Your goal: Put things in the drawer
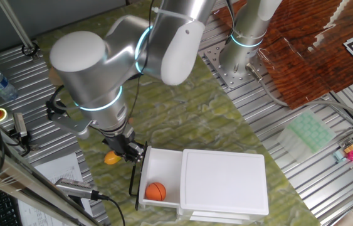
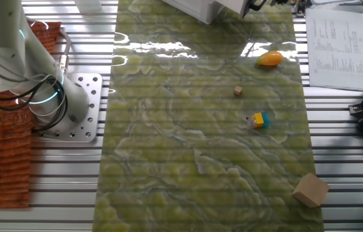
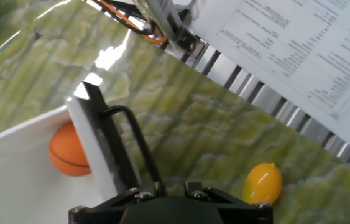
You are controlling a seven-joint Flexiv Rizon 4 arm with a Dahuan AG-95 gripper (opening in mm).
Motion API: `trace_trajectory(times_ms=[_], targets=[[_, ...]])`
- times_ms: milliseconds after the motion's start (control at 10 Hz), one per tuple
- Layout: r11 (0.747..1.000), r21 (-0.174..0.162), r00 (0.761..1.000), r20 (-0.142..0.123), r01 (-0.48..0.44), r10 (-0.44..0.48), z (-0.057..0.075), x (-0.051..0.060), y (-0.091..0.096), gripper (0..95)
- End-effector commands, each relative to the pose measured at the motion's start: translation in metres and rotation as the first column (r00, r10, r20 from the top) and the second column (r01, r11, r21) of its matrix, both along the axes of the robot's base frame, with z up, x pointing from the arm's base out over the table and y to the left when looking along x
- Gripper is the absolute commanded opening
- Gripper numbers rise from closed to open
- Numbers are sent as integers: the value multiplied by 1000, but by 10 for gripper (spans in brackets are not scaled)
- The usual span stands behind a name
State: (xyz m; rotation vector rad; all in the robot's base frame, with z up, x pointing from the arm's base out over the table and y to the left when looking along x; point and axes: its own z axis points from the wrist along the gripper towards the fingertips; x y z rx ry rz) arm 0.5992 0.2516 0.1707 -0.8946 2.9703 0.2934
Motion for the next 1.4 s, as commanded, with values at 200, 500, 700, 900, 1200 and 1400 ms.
trace_trajectory(times_ms=[200, 500, 700, 900, 1200, 1400], targets=[[1000, 0, 1000, 1, 1, -1, -5, -6, 2, 190], [1000, 0, 1000, 2, 2, -2, -7, -7, 5, 190], [1000, -2, 1000, 5, -3, 3, -8, -6, 4, 190], [1000, -1, 1000, 8, -15, 15, -9, -6, 4, 190], [999, -1, 999, 15, -52, 52, -11, -8, 9, 0], [999, -11, 998, 21, -53, 53, -13, -11, 15, 0]])
